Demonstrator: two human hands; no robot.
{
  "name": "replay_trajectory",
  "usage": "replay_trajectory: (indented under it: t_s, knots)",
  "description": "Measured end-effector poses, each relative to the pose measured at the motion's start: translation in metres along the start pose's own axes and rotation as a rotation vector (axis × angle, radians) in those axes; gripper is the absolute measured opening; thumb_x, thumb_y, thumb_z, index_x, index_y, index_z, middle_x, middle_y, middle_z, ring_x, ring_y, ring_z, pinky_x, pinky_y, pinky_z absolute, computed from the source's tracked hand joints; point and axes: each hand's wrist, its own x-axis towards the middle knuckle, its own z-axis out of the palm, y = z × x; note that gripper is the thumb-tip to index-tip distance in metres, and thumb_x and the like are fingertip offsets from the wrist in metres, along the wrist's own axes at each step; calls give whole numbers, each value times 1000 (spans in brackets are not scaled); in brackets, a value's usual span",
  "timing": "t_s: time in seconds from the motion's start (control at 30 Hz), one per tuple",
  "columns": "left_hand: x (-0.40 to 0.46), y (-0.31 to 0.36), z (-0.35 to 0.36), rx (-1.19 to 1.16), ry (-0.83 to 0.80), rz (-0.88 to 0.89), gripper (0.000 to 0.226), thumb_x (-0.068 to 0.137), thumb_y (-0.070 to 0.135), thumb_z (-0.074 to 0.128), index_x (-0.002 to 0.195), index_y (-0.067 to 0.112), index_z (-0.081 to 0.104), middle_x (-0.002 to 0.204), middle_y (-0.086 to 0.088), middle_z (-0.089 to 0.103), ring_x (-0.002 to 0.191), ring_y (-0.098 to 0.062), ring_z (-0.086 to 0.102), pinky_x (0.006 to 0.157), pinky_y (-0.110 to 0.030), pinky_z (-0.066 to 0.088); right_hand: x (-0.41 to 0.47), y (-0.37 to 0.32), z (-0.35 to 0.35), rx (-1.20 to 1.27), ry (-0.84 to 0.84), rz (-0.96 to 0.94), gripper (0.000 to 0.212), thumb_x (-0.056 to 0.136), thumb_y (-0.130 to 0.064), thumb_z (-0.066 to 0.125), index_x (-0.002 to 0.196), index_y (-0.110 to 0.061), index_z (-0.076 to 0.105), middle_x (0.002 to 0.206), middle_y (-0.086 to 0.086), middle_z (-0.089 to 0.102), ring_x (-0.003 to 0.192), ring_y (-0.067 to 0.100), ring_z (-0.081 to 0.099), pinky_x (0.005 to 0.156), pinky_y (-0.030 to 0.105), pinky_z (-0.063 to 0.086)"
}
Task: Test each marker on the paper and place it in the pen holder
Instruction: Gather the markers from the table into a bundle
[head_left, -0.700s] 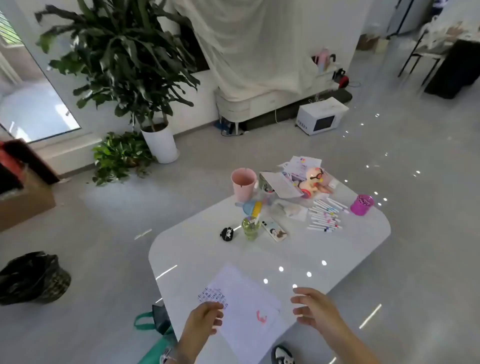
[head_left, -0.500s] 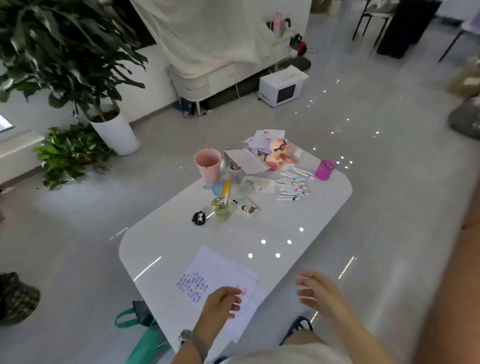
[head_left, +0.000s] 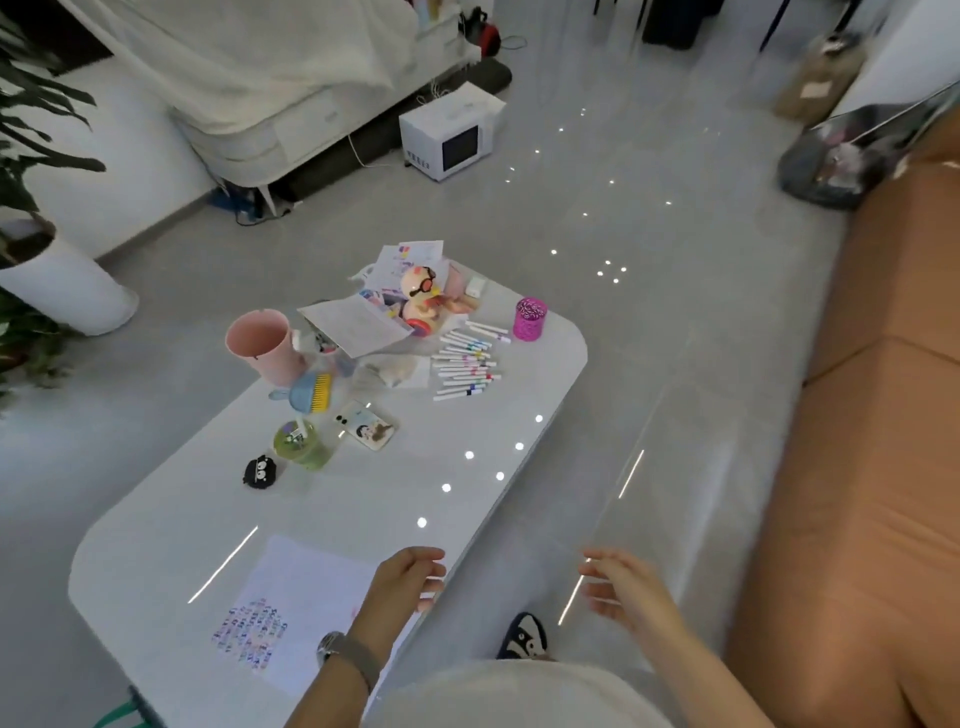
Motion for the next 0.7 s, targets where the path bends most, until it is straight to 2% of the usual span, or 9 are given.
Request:
replay_trajectory:
  t_s: [0.1,0.23,0.37,0.5,0.7]
  knots:
    - [18,32,32,14,-39,-25,21,93,5,44,95,7,65,83,-8,62,73,-18,60,58,-20,50,19,-26,-22,-25,17,10,18,93,-2,49,101,-5,65,87,11,68,66,21,60,56,26,50]
    - [50,70,61,52,-72,-27,22,94,9,44,98,10,65,85,-5,64,78,-18,61,69,-25,51,45,-69,-39,59,27,-42,18,93,-1,50,99,-8,65,85,10,67,65,20,59,57,26,50]
    - [96,104,82,102,-49,-47,20,93,12,46,98,14,66,92,-4,65,85,-19,62,72,-26,50,80,-116,-49,108,25,-92,18,93,-1,50,97,-8,66,83,10,66,65,21,59,61,30,49]
    - [150,147,102,60,-13,-45,18,95,15,47,97,15,65,93,-6,65,87,-21,62,76,-28,50,128,-168,-55,39,5,-69,17,93,-2,51,98,-8,66,85,11,67,66,22,60,61,30,50]
    - [225,232,125,-8,61,-75,17,93,15,50,100,10,65,89,-6,64,83,-20,60,72,-28,48,194,-255,-64,-64,15,-13,17,94,-6,51,100,-7,66,86,10,66,68,23,60,64,32,51]
